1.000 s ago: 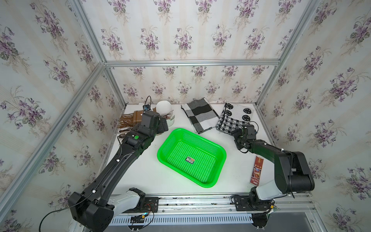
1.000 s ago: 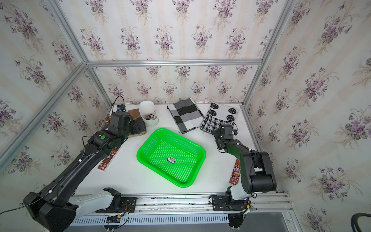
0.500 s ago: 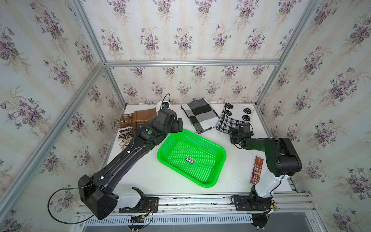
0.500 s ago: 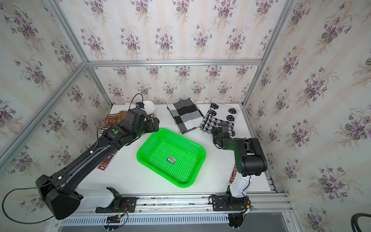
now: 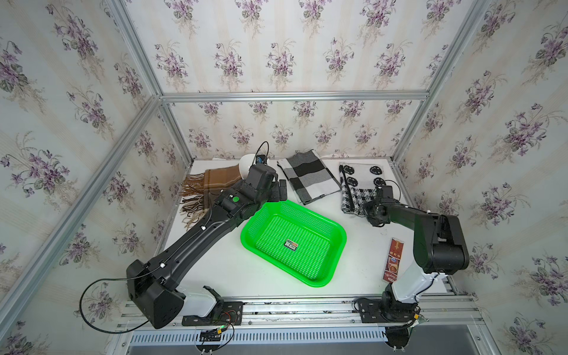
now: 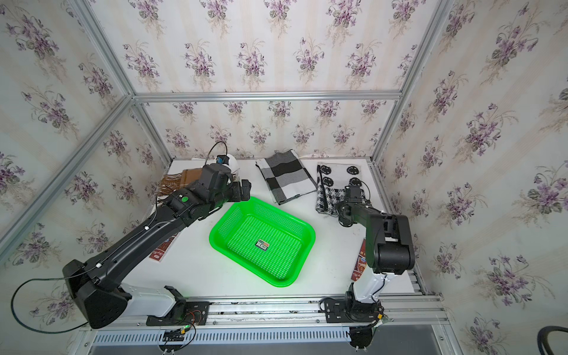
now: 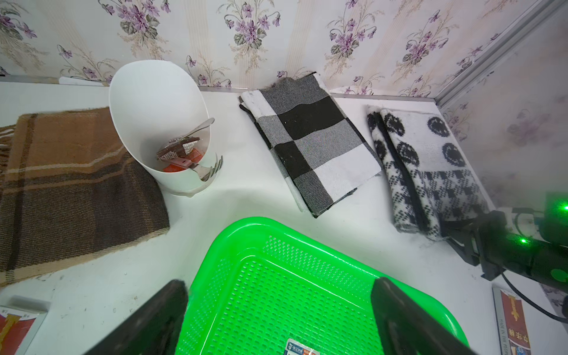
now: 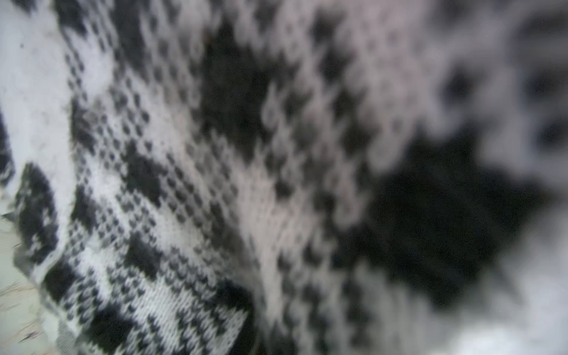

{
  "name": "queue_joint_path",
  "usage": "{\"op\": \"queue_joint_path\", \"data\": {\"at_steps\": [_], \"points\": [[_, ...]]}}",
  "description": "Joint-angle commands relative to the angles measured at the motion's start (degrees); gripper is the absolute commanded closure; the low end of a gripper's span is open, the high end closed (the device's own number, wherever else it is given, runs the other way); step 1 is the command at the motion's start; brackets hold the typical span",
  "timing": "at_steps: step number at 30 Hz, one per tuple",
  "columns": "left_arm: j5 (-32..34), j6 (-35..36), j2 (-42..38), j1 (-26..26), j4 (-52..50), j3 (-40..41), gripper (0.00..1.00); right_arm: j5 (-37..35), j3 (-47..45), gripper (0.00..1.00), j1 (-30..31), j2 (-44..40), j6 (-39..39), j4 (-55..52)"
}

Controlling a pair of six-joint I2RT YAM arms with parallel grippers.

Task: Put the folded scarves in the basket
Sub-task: Move the scarf to the center of the board.

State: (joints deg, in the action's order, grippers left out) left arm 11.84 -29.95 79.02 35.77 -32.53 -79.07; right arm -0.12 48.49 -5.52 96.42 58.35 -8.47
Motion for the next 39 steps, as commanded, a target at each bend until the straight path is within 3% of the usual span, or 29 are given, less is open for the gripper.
{"op": "queue_joint_path", "data": {"at_steps": [1, 3, 5, 11, 14, 17, 21, 26, 31, 35, 39], "points": [[-0.6, 0.7, 0.6, 0.4, 1.2, -0.7, 0.02, -5.3, -2.1, 0.38, -4.8, -4.5, -12.5, -7.8], [-0.6, 0.7, 0.9, 0.7, 1.6, -0.8, 0.02, -7.4, -1.1, 0.25, -4.7, -7.4, -14.7, -8.2], [-0.5, 0.9, 1.6, 1.0, 1.4, -1.2, 0.02, -7.7, 0.2, 0.21, -4.1, -10.0, -14.8, -9.2], [-0.7, 0.7, 4.4, 1.5, 0.9, -2.5, 0.02, -15.1, 3.9, 0.23, 4.8, -17.6, -12.2, -13.3], [-0.9, 0.2, 4.9, 1.8, 1.2, -2.7, 0.02, -9.2, 4.6, 0.24, 6.0, -16.5, -8.3, -11.4], [-1.0, 0.1, 5.8, 2.1, 1.1, -3.5, 0.02, -2.5, 7.6, 0.23, 6.6, -11.9, -3.8, -6.5], [-0.9, 0.8, 6.6, 2.7, 0.3, -5.1, 0.02, -6.0, 19.7, 0.28, 8.6, -2.2, -6.9, -3.9], [-0.8, 0.8, 5.8, 3.0, -0.2, -4.6, 0.02, -6.4, 43.0, 0.38, 8.4, 17.6, -12.9, -13.9], [-0.7, 1.4, 5.8, 3.0, -0.2, -4.7, 0.02, 1.5, 59.1, 0.39, 8.5, 33.3, -15.0, -22.0], [-0.8, 1.8, 6.1, 3.0, -0.3, -4.9, 0.02, 4.6, 58.4, 0.4, 8.9, 36.4, -17.2, -24.7], [-0.8, 1.9, 6.2, 3.0, 0.0, -4.6, 0.02, 1.4, 46.3, 0.4, 8.9, 30.3, -21.7, -21.1]]}}
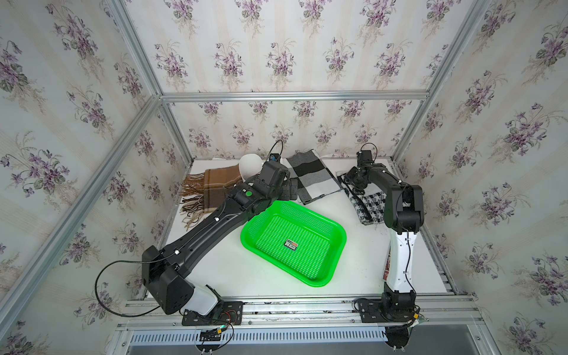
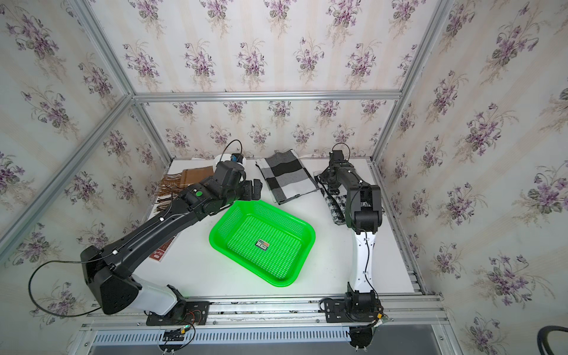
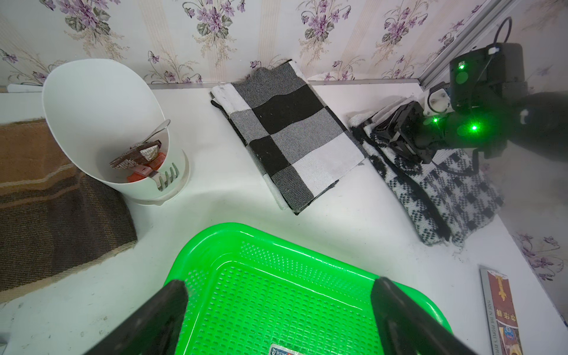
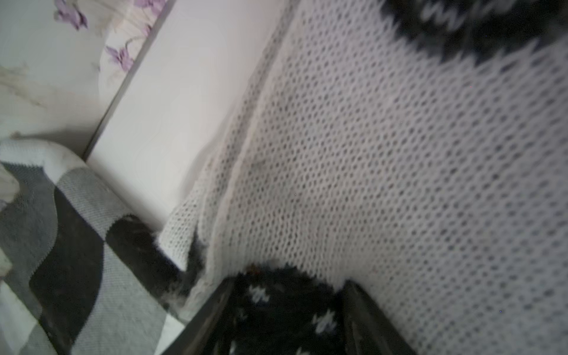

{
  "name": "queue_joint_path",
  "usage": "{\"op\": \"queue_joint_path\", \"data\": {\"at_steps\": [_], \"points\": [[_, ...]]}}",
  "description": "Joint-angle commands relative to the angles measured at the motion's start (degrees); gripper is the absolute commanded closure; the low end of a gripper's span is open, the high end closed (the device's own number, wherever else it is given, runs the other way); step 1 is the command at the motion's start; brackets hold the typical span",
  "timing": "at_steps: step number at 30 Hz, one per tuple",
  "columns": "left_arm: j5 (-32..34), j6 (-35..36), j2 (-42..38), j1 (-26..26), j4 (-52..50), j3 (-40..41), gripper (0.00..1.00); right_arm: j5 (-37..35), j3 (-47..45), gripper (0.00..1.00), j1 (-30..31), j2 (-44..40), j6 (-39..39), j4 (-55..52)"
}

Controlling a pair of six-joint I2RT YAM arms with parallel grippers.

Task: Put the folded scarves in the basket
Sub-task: Move the scarf to the center of the board, then pick up the scarf at the center of the board.

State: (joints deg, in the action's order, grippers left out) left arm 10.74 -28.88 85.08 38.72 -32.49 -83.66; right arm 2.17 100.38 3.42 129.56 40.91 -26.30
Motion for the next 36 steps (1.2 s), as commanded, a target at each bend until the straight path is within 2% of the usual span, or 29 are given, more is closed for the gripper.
{"op": "queue_joint_path", "data": {"at_steps": [1, 6, 12, 18, 24, 27, 31, 36], "points": [[0.2, 0.7, 0.2, 0.0, 0.0, 0.1, 0.02, -1.4, -8.1, 0.4, 0.0, -4.4, -5.8, -2.5], [-0.2, 0.1, 0.3, 0.0, 0.6, 0.4, 0.02, -3.6, -18.7, 0.4, 0.0, -9.7, -10.5, -1.0], [-0.5, -0.1, 0.1, 0.1, 0.9, 0.9, 0.02, -0.7, -26.6, 0.4, 0.9, -14.6, -14.1, 2.8], [-1.7, -0.2, 1.4, 0.1, 0.9, 0.7, 0.02, -3.5, -26.6, 0.4, 8.5, -15.0, -17.0, 0.7], [-2.0, 0.0, 2.0, 0.1, 1.1, 0.8, 0.02, -6.8, -32.5, 0.4, 14.7, -18.6, -14.5, 1.5], [-3.1, 0.3, 2.9, 0.1, 1.7, 0.8, 0.04, -6.9, -35.5, 0.4, 17.8, -20.7, -16.3, 2.6], [-5.8, 2.1, 7.3, 0.1, 1.7, -2.1, 0.05, -6.2, -37.3, 0.38, 21.6, -22.2, -20.9, 4.2], [-10.1, 7.1, 19.1, 0.1, -0.4, -11.5, 0.06, -3.4, -38.5, 0.34, 22.1, -27.8, -21.5, 6.2]]}}
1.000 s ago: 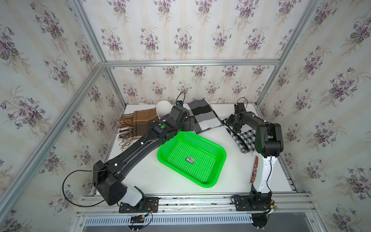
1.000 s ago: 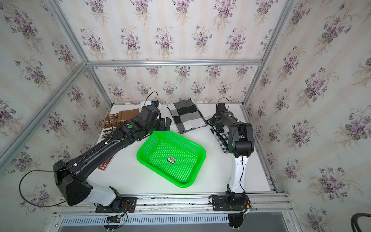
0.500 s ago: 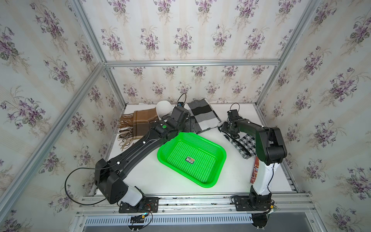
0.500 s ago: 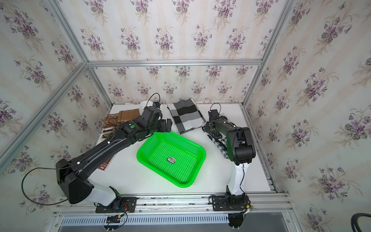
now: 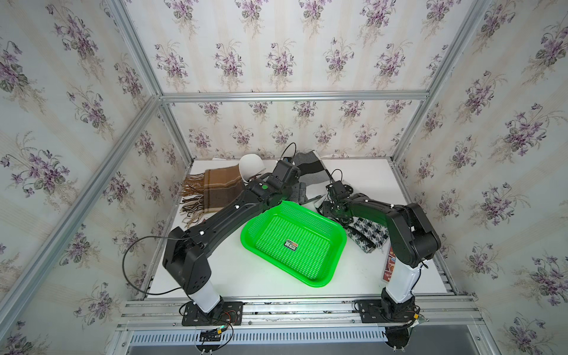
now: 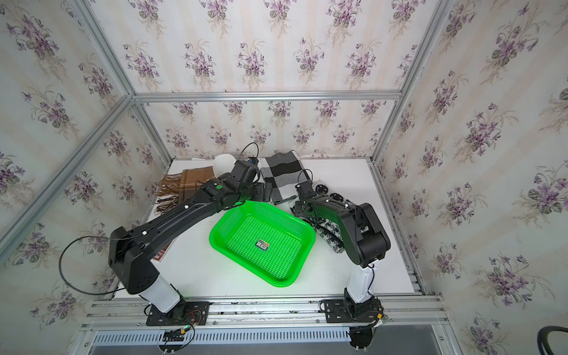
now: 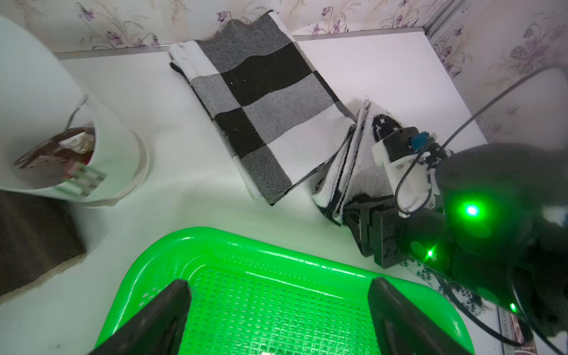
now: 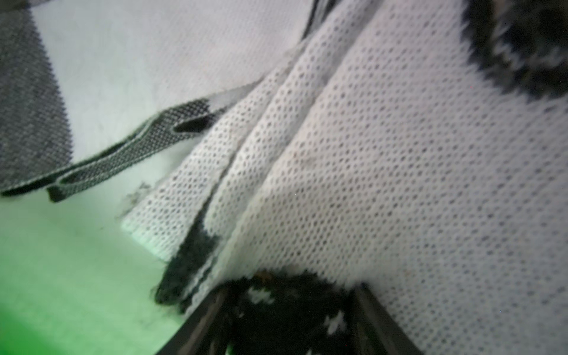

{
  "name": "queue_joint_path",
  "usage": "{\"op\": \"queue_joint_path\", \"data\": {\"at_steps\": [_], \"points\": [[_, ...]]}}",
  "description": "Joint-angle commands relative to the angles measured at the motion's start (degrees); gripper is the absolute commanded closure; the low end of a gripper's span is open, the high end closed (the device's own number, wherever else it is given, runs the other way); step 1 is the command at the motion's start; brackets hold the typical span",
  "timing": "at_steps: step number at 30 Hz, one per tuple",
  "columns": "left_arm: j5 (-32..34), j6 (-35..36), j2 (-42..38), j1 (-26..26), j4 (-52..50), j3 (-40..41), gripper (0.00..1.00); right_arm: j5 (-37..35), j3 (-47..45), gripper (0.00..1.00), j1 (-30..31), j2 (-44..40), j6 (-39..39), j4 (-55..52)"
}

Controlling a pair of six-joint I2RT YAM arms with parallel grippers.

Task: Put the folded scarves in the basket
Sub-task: Pick up the scarf at the center of the board.

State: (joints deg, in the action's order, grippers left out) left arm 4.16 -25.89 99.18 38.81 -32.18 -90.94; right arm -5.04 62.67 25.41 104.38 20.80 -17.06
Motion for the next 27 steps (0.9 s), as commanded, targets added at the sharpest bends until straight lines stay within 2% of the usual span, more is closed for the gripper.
{"op": "queue_joint_path", "data": {"at_steps": [1, 4, 8, 10, 14, 22, 27], "points": [[-4.0, 4.9, 7.2, -0.1, -1.2, -6.2, 0.06, 3.7, -0.8, 0.32, 0.1, -4.1, -1.2, -3.2], [-7.2, 7.6, 14.6, -0.1, -2.2, -12.4, 0.07, -0.5, -0.3, 0.25, 0.0, -9.2, 0.5, -5.1], [-15.6, 10.5, 26.2, -0.1, -6.8, -24.7, 0.06, -3.7, -2.5, 0.18, -2.9, -18.1, 6.0, -6.6], [-19.0, 11.3, 30.6, 0.1, -7.6, -28.8, 0.06, -5.2, -4.7, 0.18, -6.1, -22.0, 10.6, -8.3], [-23.2, 14.1, 37.1, 0.7, -8.3, -34.6, 0.06, 0.7, -13.3, 0.19, -16.9, -29.3, 15.7, -7.2], [-23.1, 16.6, 45.5, 1.1, -8.5, -41.9, 0.05, 0.8, -19.4, 0.2, -29.1, -37.0, 21.1, -10.5], [-22.6, 17.5, 49.2, 1.7, -8.6, -44.4, 0.07, 0.8, -20.4, 0.2, -32.7, -38.3, 21.9, -11.4]]}}
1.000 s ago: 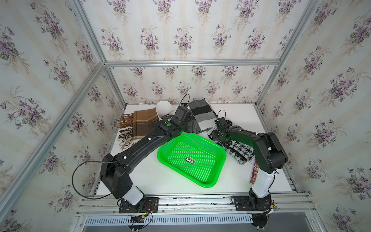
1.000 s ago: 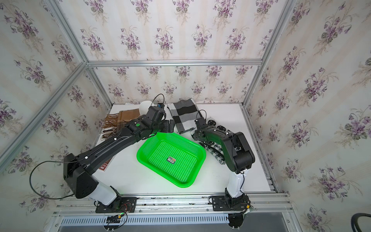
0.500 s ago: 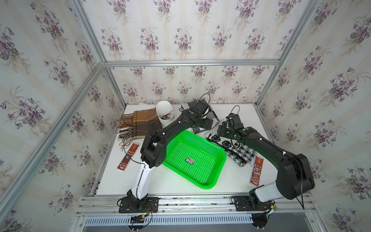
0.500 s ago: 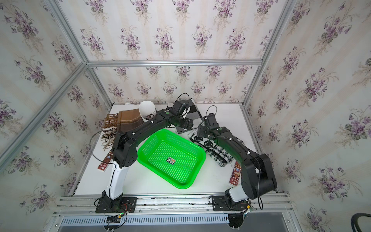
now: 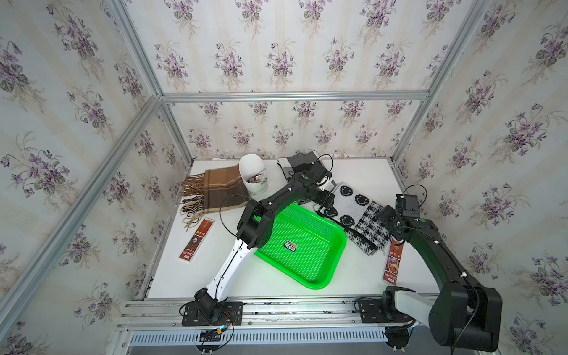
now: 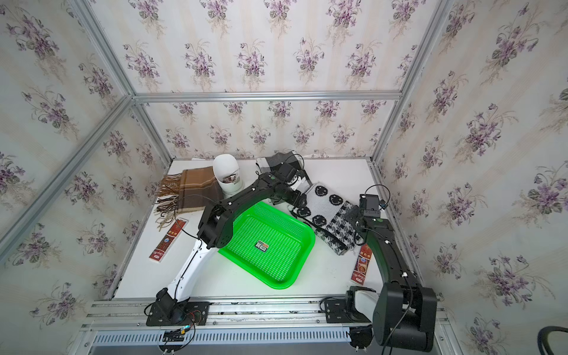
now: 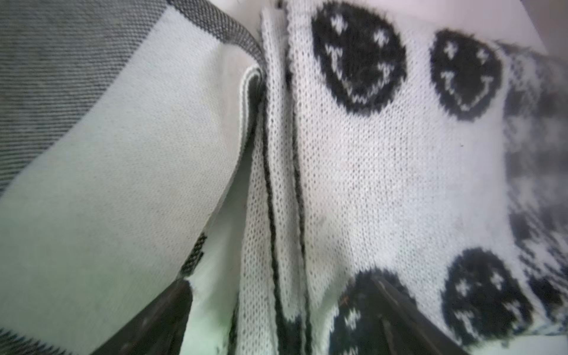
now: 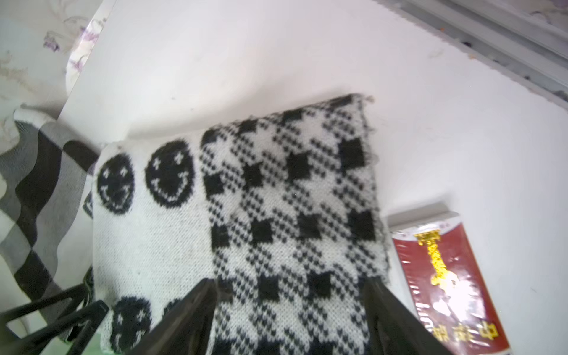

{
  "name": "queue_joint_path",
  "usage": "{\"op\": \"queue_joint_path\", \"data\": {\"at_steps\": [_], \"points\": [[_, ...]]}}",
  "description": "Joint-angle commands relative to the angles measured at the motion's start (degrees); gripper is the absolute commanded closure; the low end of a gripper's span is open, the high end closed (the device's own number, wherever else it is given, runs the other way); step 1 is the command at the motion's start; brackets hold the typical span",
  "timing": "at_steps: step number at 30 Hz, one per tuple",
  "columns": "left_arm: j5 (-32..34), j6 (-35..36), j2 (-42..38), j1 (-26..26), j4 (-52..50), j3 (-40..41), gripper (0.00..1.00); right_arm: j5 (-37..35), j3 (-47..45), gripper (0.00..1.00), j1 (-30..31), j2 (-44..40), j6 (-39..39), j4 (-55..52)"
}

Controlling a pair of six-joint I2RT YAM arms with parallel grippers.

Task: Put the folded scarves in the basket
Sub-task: Pick up the scarf at the center of the board.

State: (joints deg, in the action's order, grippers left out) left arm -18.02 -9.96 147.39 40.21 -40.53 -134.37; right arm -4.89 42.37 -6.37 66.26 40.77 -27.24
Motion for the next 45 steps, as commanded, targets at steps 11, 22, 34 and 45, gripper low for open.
{"op": "queue_joint_path", "data": {"at_steps": [11, 22, 34, 45], "points": [[-6.2, -0.1, 1.0, 1.3, 2.7, -0.4, 0.17, -0.5, -1.8, 0.21, -2.5, 0.7, 2.1, -1.0], [-6.8, -1.0, 5.4, 1.5, 3.1, -4.0, 0.23, 3.7, -4.4, 0.21, -3.9, 3.0, 0.7, 2.8], [-9.7, -9.0, -0.6, 0.9, 9.2, 1.7, 0.92, 13.6, -8.6, 0.22, -4.4, 7.9, 0.2, 7.1], [-12.1, -10.6, 0.1, 0.4, 9.7, 0.9, 0.96, 17.6, -12.3, 0.25, -5.6, 11.8, 0.4, 12.6]]}}
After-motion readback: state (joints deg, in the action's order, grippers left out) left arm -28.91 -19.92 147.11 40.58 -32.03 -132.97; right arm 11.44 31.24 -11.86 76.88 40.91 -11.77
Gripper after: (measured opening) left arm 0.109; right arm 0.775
